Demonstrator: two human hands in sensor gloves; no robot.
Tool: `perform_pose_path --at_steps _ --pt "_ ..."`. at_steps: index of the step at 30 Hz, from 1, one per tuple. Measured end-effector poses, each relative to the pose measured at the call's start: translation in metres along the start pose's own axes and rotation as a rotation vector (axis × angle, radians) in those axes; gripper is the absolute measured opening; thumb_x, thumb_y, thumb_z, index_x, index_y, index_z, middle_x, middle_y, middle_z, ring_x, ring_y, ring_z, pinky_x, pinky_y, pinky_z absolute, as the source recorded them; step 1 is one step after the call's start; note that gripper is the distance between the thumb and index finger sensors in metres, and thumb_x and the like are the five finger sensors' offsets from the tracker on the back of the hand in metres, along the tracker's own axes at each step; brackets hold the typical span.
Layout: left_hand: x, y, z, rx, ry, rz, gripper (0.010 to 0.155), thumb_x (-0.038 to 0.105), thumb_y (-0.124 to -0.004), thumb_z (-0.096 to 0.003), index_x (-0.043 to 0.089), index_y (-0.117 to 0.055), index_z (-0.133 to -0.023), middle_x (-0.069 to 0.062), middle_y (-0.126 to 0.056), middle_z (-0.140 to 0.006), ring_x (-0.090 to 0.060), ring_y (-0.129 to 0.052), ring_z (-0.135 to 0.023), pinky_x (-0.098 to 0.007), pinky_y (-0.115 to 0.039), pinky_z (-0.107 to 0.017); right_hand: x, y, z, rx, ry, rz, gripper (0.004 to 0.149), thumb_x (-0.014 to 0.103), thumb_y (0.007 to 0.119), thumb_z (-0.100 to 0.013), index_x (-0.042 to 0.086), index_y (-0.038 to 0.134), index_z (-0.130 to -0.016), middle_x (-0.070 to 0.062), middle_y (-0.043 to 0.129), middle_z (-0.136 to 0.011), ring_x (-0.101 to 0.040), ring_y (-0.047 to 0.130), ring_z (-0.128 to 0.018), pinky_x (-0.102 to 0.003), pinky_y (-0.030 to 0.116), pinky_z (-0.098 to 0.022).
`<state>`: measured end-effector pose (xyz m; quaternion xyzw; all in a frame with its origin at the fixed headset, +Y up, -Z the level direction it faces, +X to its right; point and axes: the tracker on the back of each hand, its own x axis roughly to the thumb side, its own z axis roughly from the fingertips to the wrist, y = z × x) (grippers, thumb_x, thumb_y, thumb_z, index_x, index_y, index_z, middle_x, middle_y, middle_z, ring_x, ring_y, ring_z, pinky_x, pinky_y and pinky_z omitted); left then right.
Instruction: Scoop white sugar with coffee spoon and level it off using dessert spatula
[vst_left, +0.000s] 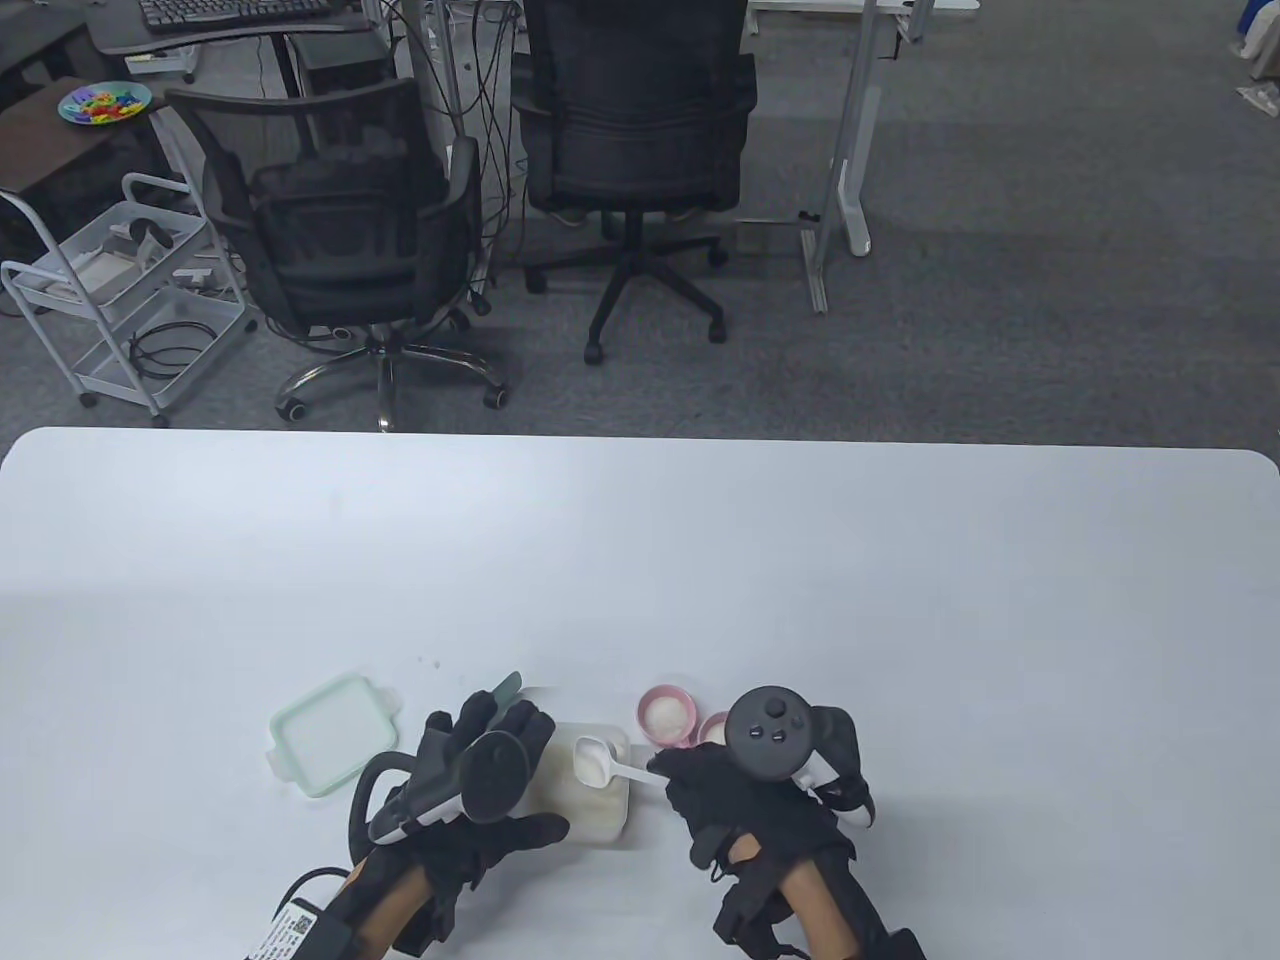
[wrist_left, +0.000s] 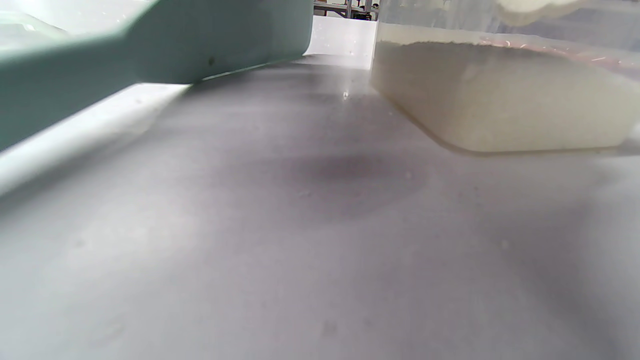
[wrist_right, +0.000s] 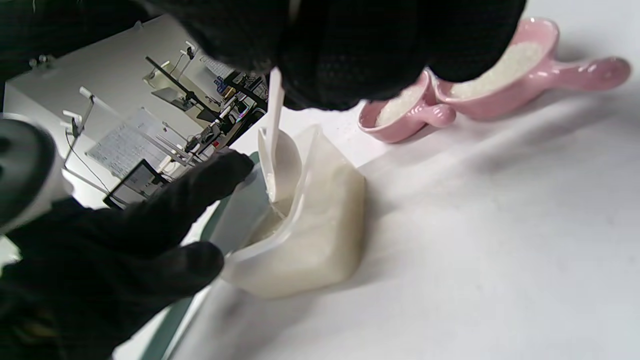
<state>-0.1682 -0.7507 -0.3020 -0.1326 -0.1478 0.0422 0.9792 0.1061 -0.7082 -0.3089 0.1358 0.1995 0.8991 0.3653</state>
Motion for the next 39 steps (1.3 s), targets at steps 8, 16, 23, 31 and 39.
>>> perform_pose_path --at_steps 8,16,23,31,39 --pt "0.000 0.000 0.000 -0.005 0.004 -0.003 0.098 0.080 -0.063 -0.0306 0.041 -0.025 -0.112 0.014 -0.028 -0.126 -0.034 -0.022 -0.121 -0.065 -0.028 -0.082 -0.019 -0.008 -0.002 0.032 0.010 -0.173 0.050 0.025 0.073 -0.053 0.001 0.075 -0.097 -0.013 0.090 -0.072 -0.025 0.089 -0.049 -0.057 0.068 -0.062" --pt "0.001 -0.001 0.000 -0.006 0.010 -0.009 0.098 0.080 -0.062 -0.0305 0.041 -0.024 -0.112 0.014 -0.028 -0.126 -0.035 -0.023 -0.121 -0.064 -0.028 -0.082 -0.020 -0.010 -0.002 0.035 0.005 -0.205 0.050 0.025 0.073 -0.054 0.002 0.075 -0.098 -0.013 0.090 -0.072 -0.025 0.089 -0.048 -0.057 0.068 -0.061" --pt "-0.010 0.019 0.009 0.101 0.033 0.076 0.100 0.081 -0.059 -0.0287 0.040 -0.021 -0.112 0.013 -0.023 -0.126 -0.035 -0.024 -0.121 -0.064 -0.030 -0.083 -0.020 -0.012 -0.001 0.023 -0.001 -0.216 0.050 0.025 0.073 -0.054 0.002 0.074 -0.098 -0.013 0.090 -0.072 -0.025 0.088 -0.049 -0.057 0.068 -0.062" --pt "-0.037 0.038 0.018 0.205 0.161 0.102 0.100 0.081 -0.059 -0.0310 0.038 -0.020 -0.113 0.010 -0.020 -0.126 -0.037 -0.024 -0.120 -0.066 -0.031 -0.082 -0.021 -0.013 0.000 0.020 -0.012 -0.229 0.050 0.025 0.073 -0.054 0.002 0.074 -0.099 -0.013 0.090 -0.072 -0.026 0.088 -0.049 -0.057 0.068 -0.062" --pt "-0.050 0.032 0.018 0.147 0.581 -0.047 0.086 0.073 -0.064 -0.0443 0.032 -0.034 -0.113 -0.004 -0.039 -0.122 -0.036 -0.057 -0.112 -0.054 -0.059 -0.079 -0.021 -0.014 0.001 0.019 -0.008 -0.228 0.050 0.025 0.073 -0.054 0.002 0.074 -0.099 -0.013 0.090 -0.073 -0.026 0.088 -0.050 -0.058 0.067 -0.062"
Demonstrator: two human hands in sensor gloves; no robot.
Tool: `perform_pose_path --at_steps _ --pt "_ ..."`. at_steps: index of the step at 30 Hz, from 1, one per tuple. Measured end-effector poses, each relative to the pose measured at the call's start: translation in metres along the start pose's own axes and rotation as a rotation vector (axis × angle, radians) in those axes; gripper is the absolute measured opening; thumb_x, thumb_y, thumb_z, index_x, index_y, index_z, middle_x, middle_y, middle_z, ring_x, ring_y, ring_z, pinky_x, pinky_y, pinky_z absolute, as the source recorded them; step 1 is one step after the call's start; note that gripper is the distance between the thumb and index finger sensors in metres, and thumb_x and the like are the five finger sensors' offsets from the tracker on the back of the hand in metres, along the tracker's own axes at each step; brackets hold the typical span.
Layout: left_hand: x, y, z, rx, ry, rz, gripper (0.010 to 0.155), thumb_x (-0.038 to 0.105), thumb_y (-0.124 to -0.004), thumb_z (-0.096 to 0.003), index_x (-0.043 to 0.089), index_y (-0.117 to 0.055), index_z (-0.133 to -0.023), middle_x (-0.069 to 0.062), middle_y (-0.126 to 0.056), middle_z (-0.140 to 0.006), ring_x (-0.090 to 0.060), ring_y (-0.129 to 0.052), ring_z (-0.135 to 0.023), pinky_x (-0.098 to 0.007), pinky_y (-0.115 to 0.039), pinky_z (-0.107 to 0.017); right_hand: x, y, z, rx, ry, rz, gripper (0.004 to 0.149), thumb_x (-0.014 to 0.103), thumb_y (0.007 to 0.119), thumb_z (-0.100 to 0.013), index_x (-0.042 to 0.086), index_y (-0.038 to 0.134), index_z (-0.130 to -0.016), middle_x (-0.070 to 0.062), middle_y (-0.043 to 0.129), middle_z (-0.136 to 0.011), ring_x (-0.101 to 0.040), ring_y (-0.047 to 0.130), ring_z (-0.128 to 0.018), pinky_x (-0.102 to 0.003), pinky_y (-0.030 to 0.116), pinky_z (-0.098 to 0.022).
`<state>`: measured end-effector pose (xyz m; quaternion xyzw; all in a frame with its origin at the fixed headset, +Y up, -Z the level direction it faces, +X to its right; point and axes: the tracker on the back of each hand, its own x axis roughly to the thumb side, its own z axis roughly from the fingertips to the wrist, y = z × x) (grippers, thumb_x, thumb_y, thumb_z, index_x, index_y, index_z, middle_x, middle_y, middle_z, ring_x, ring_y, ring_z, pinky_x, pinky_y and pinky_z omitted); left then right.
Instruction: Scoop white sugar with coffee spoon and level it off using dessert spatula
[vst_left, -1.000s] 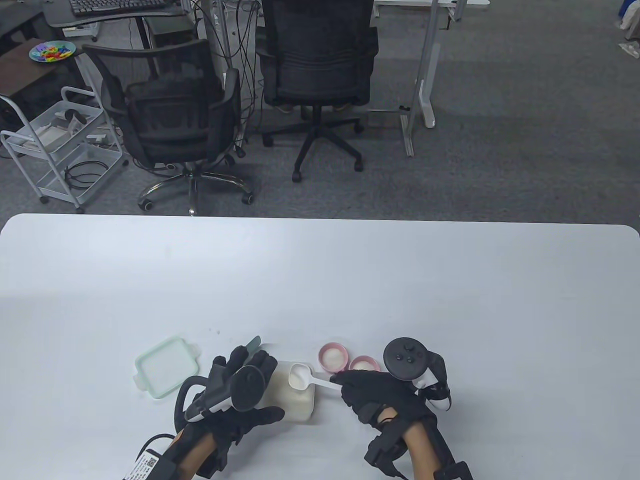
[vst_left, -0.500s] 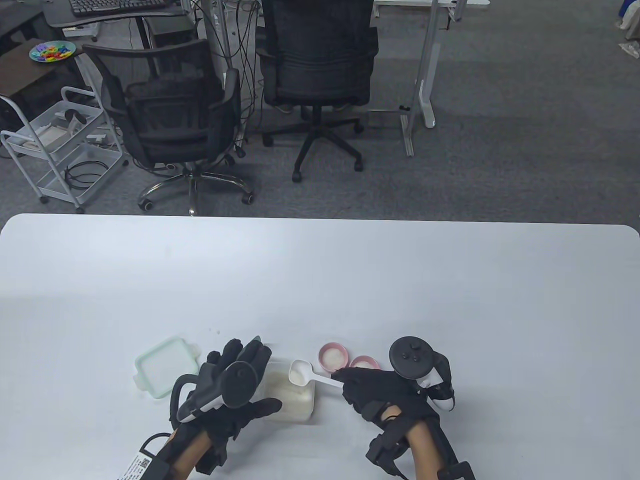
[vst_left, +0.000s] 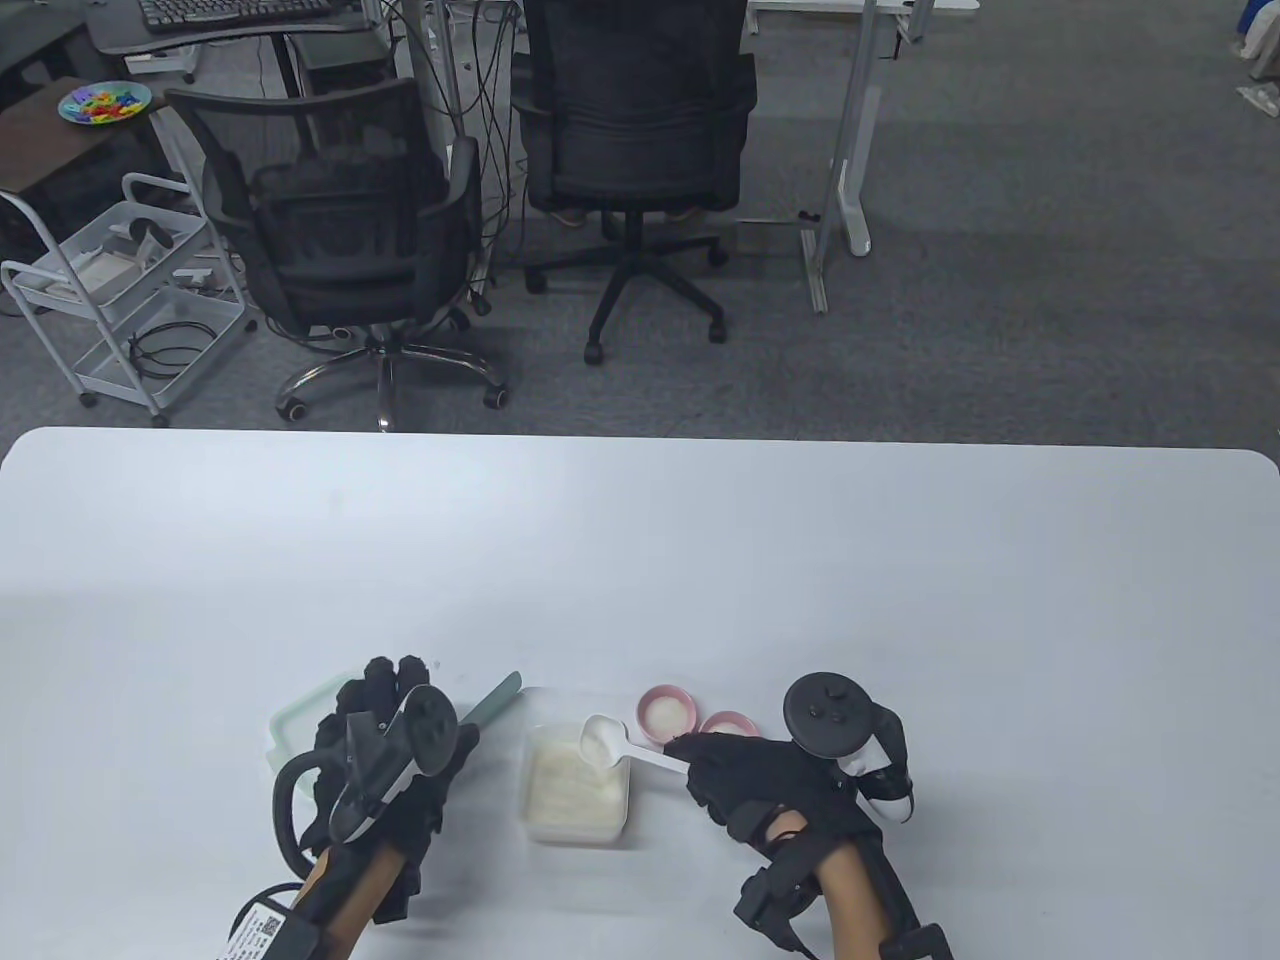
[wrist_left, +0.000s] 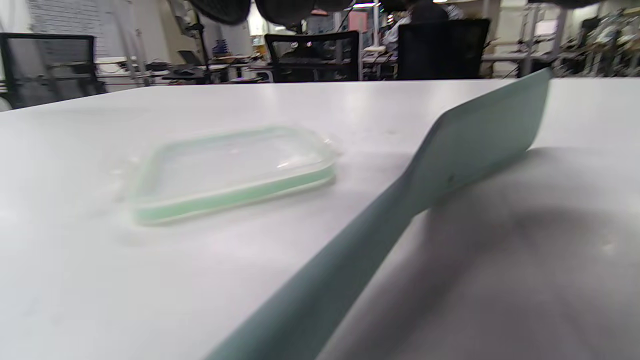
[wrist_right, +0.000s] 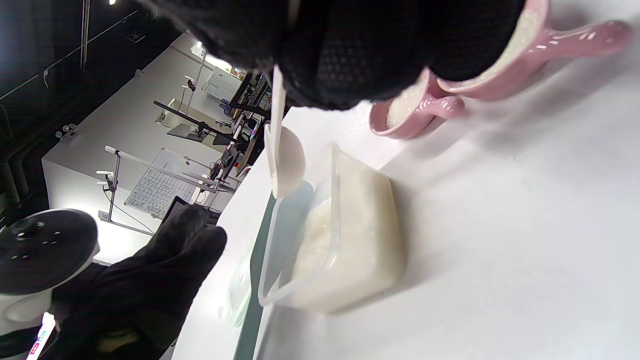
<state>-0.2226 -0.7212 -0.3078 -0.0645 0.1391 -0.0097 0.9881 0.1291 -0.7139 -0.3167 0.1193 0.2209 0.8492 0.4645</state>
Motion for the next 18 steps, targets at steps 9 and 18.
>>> perform_pose_path --at_steps 9,18 --pt "0.006 -0.025 -0.013 -0.186 0.024 -0.057 0.060 0.062 -0.078 -0.0459 0.033 -0.072 -0.098 0.004 -0.084 -0.097 -0.023 -0.094 -0.081 -0.037 -0.082 -0.059 0.000 0.001 0.000 0.003 0.004 0.005 0.050 0.026 0.073 -0.054 0.002 0.074 -0.099 -0.013 0.090 -0.073 -0.026 0.088 -0.050 -0.057 0.067 -0.062" --pt "0.006 -0.028 -0.017 -0.203 0.005 -0.035 0.049 0.052 -0.080 -0.0481 0.030 -0.085 -0.091 0.008 -0.095 -0.087 -0.017 -0.104 -0.071 -0.032 -0.089 -0.052 0.001 0.000 0.000 0.006 -0.010 -0.023 0.050 0.026 0.073 -0.054 0.003 0.073 -0.099 -0.013 0.089 -0.073 -0.026 0.088 -0.050 -0.058 0.067 -0.062"
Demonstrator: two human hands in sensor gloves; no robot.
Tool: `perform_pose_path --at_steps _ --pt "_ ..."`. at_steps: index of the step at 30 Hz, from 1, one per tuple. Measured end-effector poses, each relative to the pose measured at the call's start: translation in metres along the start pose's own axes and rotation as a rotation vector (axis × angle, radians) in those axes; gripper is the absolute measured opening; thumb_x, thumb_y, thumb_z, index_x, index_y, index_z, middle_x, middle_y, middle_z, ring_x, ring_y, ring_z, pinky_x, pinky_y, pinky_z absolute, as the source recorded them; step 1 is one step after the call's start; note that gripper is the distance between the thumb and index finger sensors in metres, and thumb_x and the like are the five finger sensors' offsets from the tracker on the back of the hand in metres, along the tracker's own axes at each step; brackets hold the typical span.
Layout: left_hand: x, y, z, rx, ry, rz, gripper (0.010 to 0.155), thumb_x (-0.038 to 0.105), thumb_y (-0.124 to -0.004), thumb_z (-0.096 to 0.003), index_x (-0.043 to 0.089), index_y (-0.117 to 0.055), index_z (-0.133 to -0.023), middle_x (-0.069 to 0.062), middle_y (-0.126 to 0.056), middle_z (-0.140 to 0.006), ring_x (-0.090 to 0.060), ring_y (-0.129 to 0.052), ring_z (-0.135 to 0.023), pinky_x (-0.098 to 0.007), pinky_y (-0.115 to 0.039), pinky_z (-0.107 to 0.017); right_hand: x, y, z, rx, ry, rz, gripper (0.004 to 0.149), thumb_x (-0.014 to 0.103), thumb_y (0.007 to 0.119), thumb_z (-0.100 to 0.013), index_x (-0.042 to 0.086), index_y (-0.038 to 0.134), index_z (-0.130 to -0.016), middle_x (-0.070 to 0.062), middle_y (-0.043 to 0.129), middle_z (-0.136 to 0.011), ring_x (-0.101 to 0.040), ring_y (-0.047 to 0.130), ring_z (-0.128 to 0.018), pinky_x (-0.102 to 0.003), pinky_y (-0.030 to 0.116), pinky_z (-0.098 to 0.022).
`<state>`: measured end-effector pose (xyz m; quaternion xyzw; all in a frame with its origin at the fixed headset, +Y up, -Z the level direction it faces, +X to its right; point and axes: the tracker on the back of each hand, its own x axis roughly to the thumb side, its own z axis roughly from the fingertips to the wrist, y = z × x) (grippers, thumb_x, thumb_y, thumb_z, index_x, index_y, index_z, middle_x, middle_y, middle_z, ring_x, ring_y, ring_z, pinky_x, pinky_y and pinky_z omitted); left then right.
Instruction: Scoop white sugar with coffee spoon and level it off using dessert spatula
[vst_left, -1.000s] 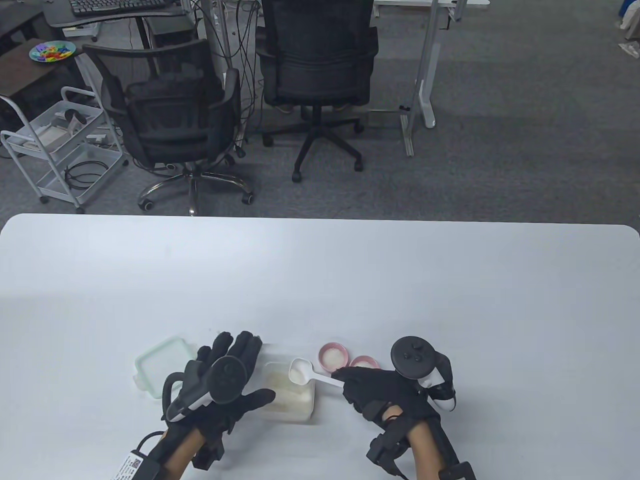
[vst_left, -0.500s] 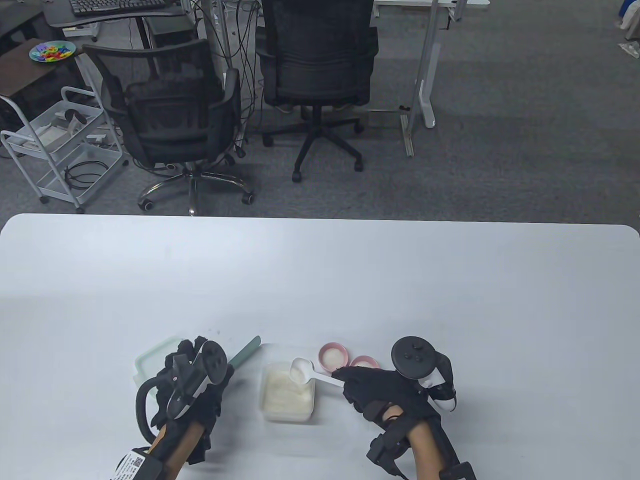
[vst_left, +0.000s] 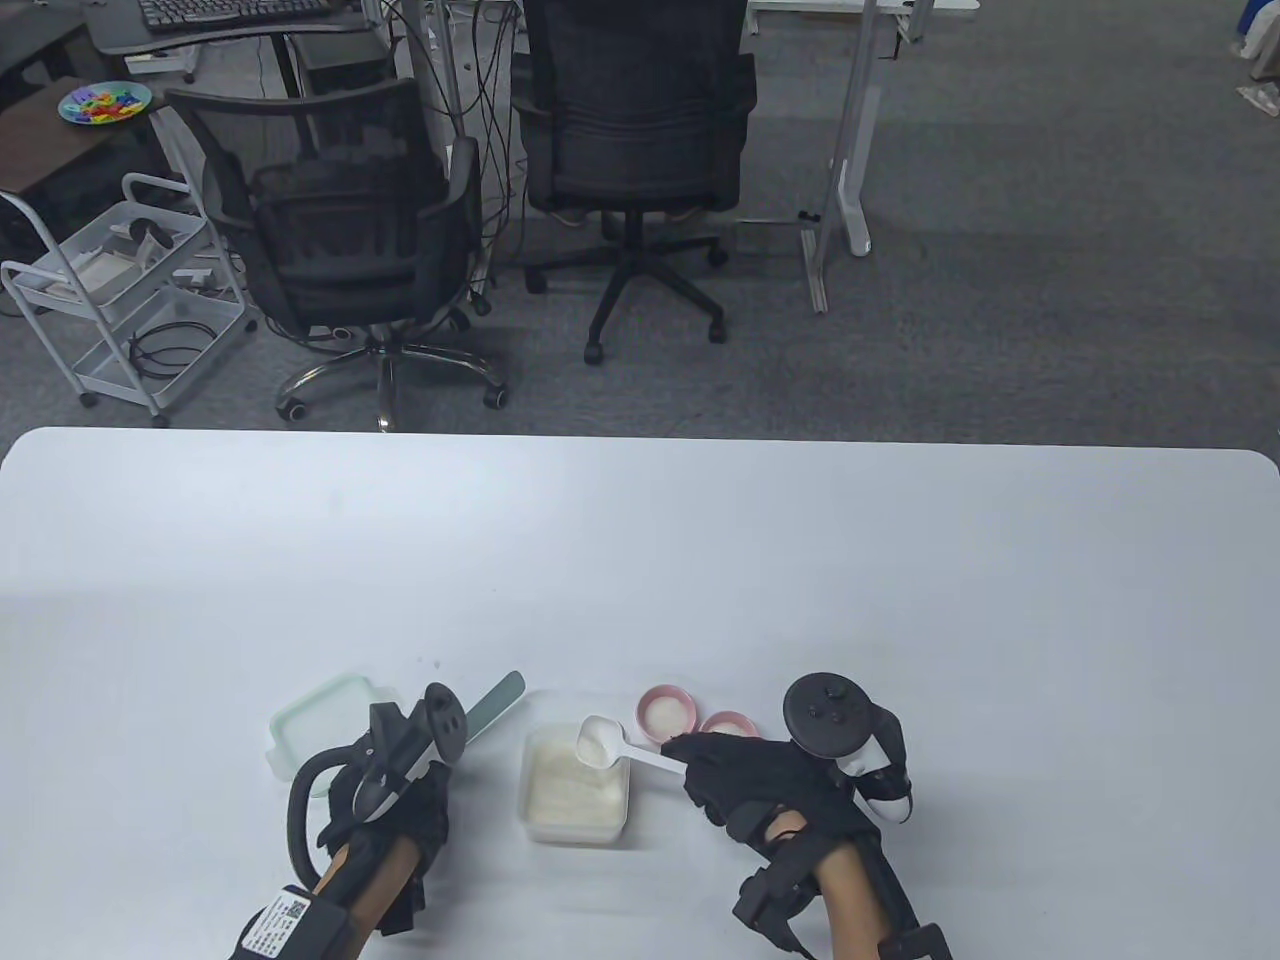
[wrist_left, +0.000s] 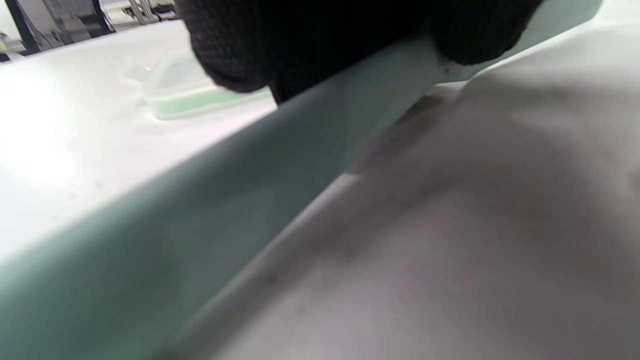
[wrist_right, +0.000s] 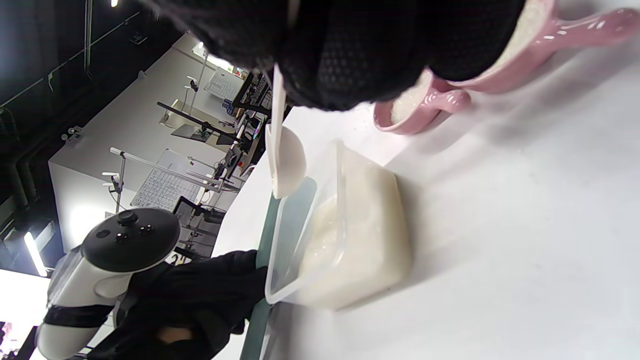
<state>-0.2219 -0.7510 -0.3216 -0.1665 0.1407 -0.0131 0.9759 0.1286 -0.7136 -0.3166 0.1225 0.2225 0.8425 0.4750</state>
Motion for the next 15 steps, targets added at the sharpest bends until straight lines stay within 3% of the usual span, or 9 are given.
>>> perform_pose_path --at_steps 6,15 --pt "-0.036 0.024 0.000 0.022 -0.011 0.366 0.049 0.049 -0.075 -0.0490 0.028 -0.082 -0.092 0.007 -0.093 -0.087 -0.018 -0.106 -0.072 -0.032 -0.091 -0.053 -0.002 -0.003 0.001 -0.003 -0.005 -0.034 0.050 0.026 0.073 -0.055 0.002 0.073 -0.099 -0.013 0.089 -0.073 -0.026 0.088 -0.050 -0.058 0.067 -0.062" --pt "-0.042 0.022 -0.005 -0.077 -0.053 0.449 0.049 0.048 -0.074 -0.0495 0.027 -0.081 -0.094 0.005 -0.091 -0.088 -0.016 -0.110 -0.066 -0.030 -0.093 -0.049 -0.002 -0.003 0.001 -0.004 0.003 -0.029 0.050 0.026 0.073 -0.055 0.002 0.073 -0.099 -0.013 0.089 -0.073 -0.026 0.088 -0.050 -0.058 0.067 -0.062"
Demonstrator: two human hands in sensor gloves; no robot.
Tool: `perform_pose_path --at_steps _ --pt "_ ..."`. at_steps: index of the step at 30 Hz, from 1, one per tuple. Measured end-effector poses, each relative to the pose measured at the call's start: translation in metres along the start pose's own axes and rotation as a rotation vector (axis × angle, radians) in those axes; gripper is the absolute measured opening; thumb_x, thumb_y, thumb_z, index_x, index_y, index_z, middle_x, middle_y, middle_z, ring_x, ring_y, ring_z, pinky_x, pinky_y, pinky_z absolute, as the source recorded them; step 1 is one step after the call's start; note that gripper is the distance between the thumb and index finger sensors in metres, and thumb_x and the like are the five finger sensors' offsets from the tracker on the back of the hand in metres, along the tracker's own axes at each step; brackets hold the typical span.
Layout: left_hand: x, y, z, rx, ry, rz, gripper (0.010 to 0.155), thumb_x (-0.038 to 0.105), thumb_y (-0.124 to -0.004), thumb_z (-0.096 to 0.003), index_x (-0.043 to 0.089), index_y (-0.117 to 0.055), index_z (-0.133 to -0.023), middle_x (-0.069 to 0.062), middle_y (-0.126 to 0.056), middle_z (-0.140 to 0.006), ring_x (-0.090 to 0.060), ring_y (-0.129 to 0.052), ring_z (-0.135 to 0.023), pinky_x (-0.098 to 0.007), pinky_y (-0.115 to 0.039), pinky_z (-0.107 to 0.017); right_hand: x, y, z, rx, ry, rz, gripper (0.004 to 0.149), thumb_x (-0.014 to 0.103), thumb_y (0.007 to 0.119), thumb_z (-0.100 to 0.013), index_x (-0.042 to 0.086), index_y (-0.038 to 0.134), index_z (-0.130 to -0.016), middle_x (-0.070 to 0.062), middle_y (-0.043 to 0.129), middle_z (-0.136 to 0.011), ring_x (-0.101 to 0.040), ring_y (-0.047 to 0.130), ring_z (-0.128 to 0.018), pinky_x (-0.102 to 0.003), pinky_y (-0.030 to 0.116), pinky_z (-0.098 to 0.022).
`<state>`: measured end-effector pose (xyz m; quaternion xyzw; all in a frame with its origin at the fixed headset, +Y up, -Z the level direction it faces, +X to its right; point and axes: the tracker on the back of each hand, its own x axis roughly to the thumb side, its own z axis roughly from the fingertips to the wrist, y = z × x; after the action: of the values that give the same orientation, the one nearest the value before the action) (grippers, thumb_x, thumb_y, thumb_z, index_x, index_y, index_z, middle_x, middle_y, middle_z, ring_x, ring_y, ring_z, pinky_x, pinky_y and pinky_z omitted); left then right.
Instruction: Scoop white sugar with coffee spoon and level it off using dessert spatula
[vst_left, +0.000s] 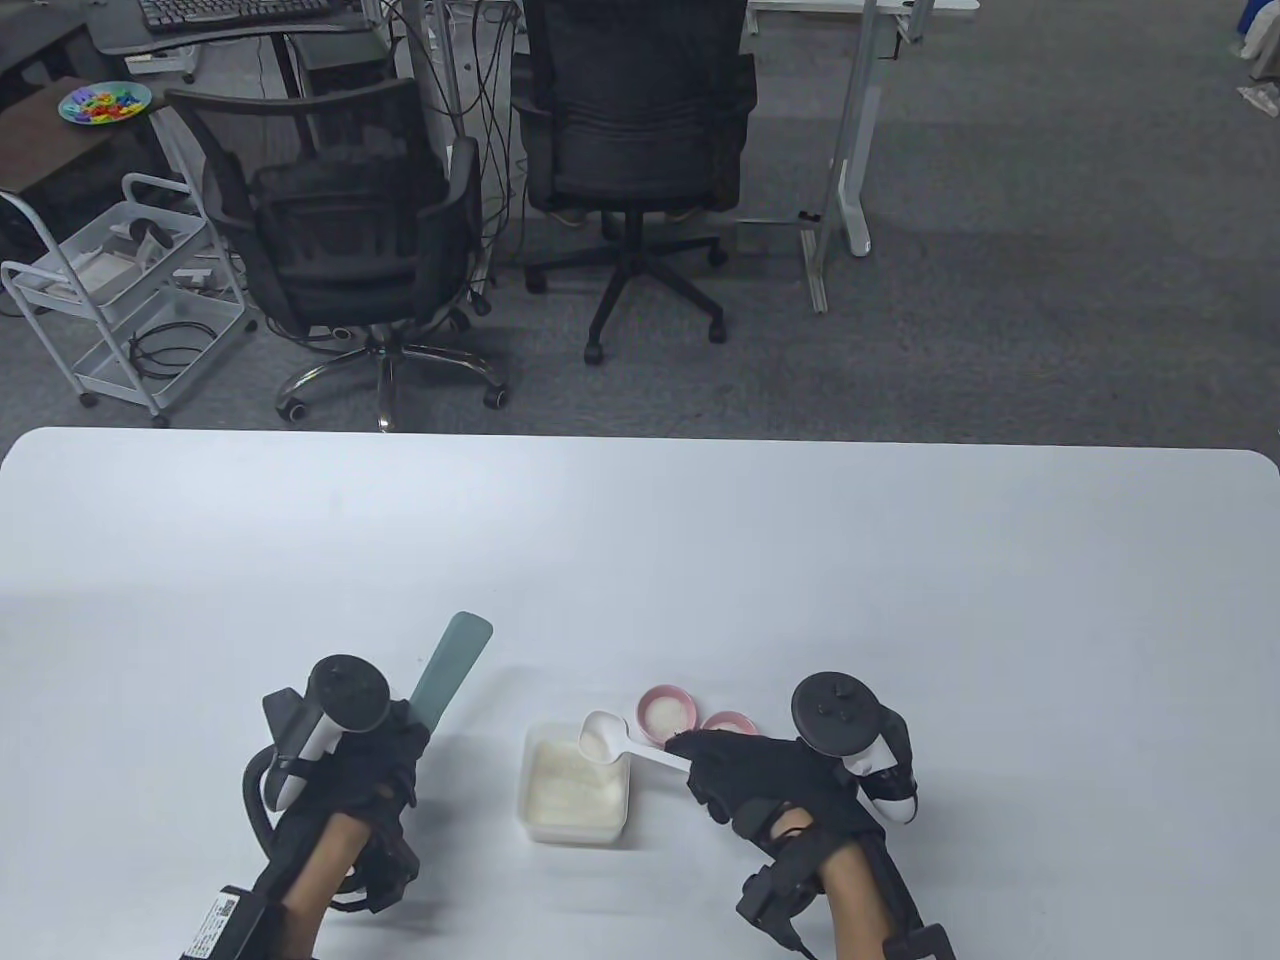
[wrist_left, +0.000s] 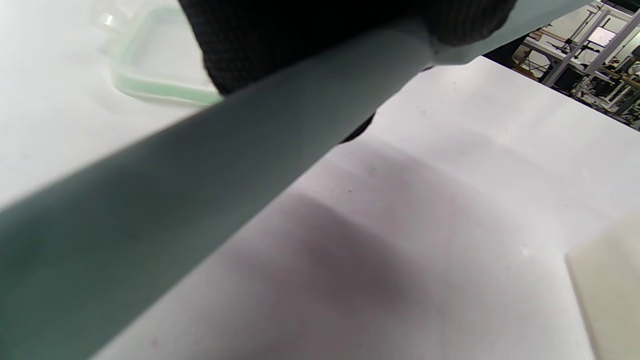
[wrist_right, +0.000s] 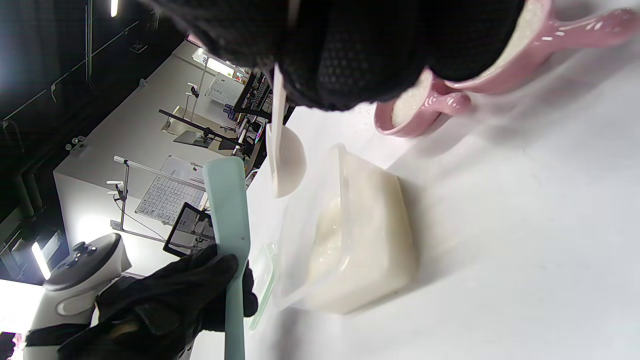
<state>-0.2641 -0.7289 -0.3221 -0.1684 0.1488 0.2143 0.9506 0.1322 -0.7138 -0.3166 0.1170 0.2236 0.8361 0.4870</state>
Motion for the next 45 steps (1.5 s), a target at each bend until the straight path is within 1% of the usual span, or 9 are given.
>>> perform_pose_path --at_steps 6,13,17,19,20,25,31,38,45 --pt "0.021 -0.002 0.012 -0.059 -0.239 0.004 0.049 0.048 -0.072 -0.0496 0.029 -0.078 -0.095 0.007 -0.088 -0.090 -0.015 -0.108 -0.066 -0.029 -0.092 -0.050 0.000 0.001 -0.001 0.003 0.006 0.009 0.050 0.025 0.073 -0.055 0.002 0.073 -0.099 -0.013 0.089 -0.073 -0.026 0.088 -0.050 -0.058 0.067 -0.062" --pt "0.060 -0.017 0.047 -0.138 -0.426 -0.098 0.049 0.048 -0.071 -0.0490 0.030 -0.078 -0.094 0.007 -0.090 -0.089 -0.015 -0.109 -0.065 -0.031 -0.093 -0.050 0.000 0.001 -0.001 0.005 0.007 0.000 0.050 0.025 0.073 -0.055 0.002 0.073 -0.099 -0.013 0.089 -0.073 -0.026 0.088 -0.050 -0.058 0.067 -0.062" --pt "0.069 -0.026 0.059 -0.235 -0.392 -0.091 0.049 0.048 -0.071 -0.0503 0.027 -0.078 -0.095 0.005 -0.090 -0.088 -0.015 -0.110 -0.063 -0.029 -0.093 -0.048 0.000 0.002 -0.001 0.014 0.002 -0.015 0.050 0.025 0.073 -0.055 0.002 0.073 -0.099 -0.013 0.089 -0.073 -0.026 0.088 -0.050 -0.058 0.067 -0.062" --pt "0.070 -0.029 0.061 -0.254 -0.381 -0.098 0.049 0.047 -0.069 -0.0532 0.026 -0.074 -0.098 0.005 -0.086 -0.091 -0.015 -0.108 -0.066 -0.029 -0.092 -0.050 0.000 0.002 -0.001 0.022 0.000 -0.024 0.050 0.025 0.072 -0.055 0.002 0.073 -0.099 -0.013 0.089 -0.073 -0.026 0.088 -0.050 -0.058 0.067 -0.062" --pt "0.070 -0.030 0.061 -0.261 -0.378 -0.101 0.049 0.048 -0.072 -0.0502 0.027 -0.079 -0.094 0.005 -0.091 -0.087 -0.014 -0.111 -0.061 -0.028 -0.094 -0.046 0.000 0.002 -0.001 0.024 -0.001 -0.027 0.050 0.025 0.072 -0.055 0.002 0.073 -0.099 -0.013 0.089 -0.073 -0.026 0.088 -0.050 -0.058 0.067 -0.062" --pt "0.071 -0.036 0.059 -0.298 -0.368 -0.114 0.050 0.049 -0.071 -0.0512 0.027 -0.078 -0.095 0.005 -0.090 -0.088 -0.015 -0.111 -0.062 -0.029 -0.094 -0.047 0.000 0.003 -0.001 0.041 -0.001 -0.037 0.050 0.026 0.072 -0.055 0.002 0.073 -0.099 -0.013 0.089 -0.073 -0.026 0.088 -0.050 -0.057 0.067 -0.062" --pt "0.068 -0.037 0.055 -0.286 -0.328 -0.149 0.049 0.048 -0.071 -0.0513 0.027 -0.078 -0.095 0.004 -0.090 -0.088 -0.015 -0.110 -0.062 -0.029 -0.094 -0.047 0.000 0.003 -0.001 0.065 -0.001 -0.058 0.051 0.025 0.072 -0.055 0.000 0.072 -0.099 -0.014 0.090 -0.073 -0.026 0.089 -0.050 -0.057 0.067 -0.062" --pt "0.060 -0.025 0.050 -0.145 -0.245 -0.209 0.049 0.048 -0.072 -0.0509 0.027 -0.078 -0.095 0.004 -0.090 -0.089 -0.016 -0.110 -0.063 -0.031 -0.093 -0.048 -0.001 -0.001 0.000 0.076 -0.011 -0.119 0.051 0.024 0.072 -0.055 -0.001 0.071 -0.099 -0.014 0.090 -0.073 -0.026 0.089 -0.050 -0.058 0.067 -0.062" --pt "0.059 -0.029 0.047 -0.185 -0.241 -0.206 0.049 0.048 -0.072 -0.0510 0.027 -0.078 -0.095 0.004 -0.090 -0.089 -0.016 -0.110 -0.064 -0.031 -0.093 -0.048 -0.002 -0.001 0.000 0.081 0.001 -0.105 0.051 0.024 0.072 -0.055 -0.001 0.071 -0.100 -0.014 0.090 -0.073 -0.026 0.089 -0.050 -0.058 0.067 -0.062"
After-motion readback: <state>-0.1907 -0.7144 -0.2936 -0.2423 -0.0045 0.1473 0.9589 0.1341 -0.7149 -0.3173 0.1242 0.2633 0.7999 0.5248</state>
